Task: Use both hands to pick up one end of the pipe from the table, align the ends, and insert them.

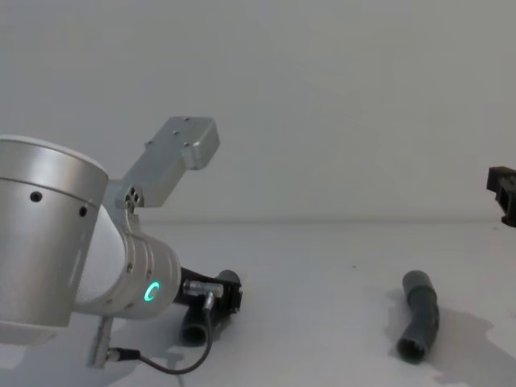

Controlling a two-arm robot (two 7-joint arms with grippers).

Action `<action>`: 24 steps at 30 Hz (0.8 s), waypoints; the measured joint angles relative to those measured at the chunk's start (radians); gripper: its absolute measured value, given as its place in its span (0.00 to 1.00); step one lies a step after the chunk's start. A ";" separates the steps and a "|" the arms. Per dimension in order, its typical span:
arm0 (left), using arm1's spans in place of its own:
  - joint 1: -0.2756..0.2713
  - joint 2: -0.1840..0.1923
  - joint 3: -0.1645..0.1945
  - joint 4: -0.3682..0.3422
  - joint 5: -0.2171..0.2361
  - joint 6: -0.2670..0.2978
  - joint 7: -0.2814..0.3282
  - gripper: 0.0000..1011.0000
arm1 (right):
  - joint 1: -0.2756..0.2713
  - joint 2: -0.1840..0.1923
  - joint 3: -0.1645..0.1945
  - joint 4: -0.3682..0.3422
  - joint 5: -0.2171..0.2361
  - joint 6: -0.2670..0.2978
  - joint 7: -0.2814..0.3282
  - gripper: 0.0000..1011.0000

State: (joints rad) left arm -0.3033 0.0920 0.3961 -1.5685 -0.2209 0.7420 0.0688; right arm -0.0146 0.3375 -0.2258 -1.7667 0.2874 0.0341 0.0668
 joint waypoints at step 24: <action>0.000 0.008 -0.001 -0.004 0.002 -0.016 -0.022 0.33 | 0.000 0.000 0.000 0.000 0.000 0.000 0.000 0.00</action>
State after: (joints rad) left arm -0.3033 0.1001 0.3947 -1.5722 -0.2188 0.7256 0.0465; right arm -0.0146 0.3375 -0.2259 -1.7667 0.2873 0.0341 0.0668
